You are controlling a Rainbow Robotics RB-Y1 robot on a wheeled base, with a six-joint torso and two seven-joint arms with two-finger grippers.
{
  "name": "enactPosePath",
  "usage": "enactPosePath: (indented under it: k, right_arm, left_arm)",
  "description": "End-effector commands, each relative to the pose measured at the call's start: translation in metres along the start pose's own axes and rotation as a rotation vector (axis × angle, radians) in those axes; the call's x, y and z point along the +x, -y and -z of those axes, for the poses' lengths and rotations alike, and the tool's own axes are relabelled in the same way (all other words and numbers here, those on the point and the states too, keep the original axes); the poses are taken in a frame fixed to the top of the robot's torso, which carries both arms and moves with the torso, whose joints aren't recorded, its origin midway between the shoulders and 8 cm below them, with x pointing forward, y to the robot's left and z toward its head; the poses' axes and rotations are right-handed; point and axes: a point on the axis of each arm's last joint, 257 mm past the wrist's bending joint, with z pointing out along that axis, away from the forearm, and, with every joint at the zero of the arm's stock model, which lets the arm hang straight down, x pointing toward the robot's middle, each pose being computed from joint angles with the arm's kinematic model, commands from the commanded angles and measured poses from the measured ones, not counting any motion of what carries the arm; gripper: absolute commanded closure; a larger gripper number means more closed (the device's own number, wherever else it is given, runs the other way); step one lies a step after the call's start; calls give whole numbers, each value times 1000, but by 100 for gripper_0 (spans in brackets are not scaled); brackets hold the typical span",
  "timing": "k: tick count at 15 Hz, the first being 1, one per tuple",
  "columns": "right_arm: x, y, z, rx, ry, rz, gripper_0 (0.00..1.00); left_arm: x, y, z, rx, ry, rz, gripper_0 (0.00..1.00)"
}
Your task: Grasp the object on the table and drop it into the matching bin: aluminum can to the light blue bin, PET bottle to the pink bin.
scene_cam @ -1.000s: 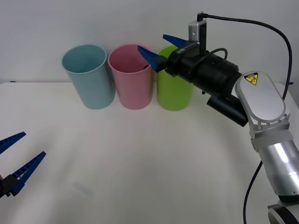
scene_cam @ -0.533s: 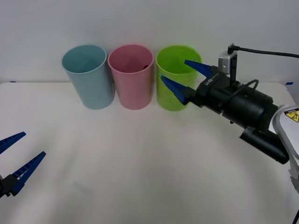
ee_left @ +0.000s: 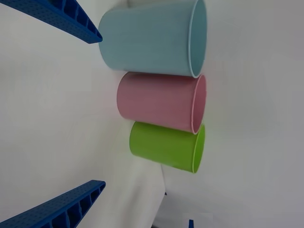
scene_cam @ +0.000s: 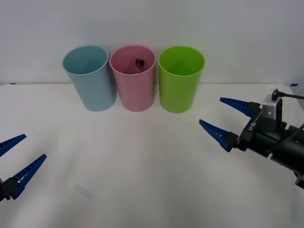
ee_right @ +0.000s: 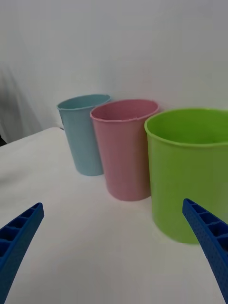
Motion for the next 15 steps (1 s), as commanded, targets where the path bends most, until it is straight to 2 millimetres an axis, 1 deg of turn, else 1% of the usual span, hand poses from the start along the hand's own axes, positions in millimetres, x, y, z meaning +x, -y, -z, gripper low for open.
enactPosePath:
  k: [1, 4, 9, 11, 15]
  right_arm:
    - [21, -1, 34, 15, -30, 1, 0]
    - [38, -4, 65, 32, -54, -18, 0]
    - [56, -11, 116, 65, -82, -55, 0]
    - [63, -10, 137, 99, -86, -19, 0]
    - [86, -5, 171, 152, -109, 14, 0]
  left_arm:
    - [0, 0, 0, 0, 0, 0, 0]
    - [0, 0, 0, 0, 0, 0, 0]
    - [0, 0, 0, 0, 0, 0, 0]
    - [0, 0, 0, 0, 0, 0, 0]
    - [0, 0, 0, 0, 0, 0, 0]
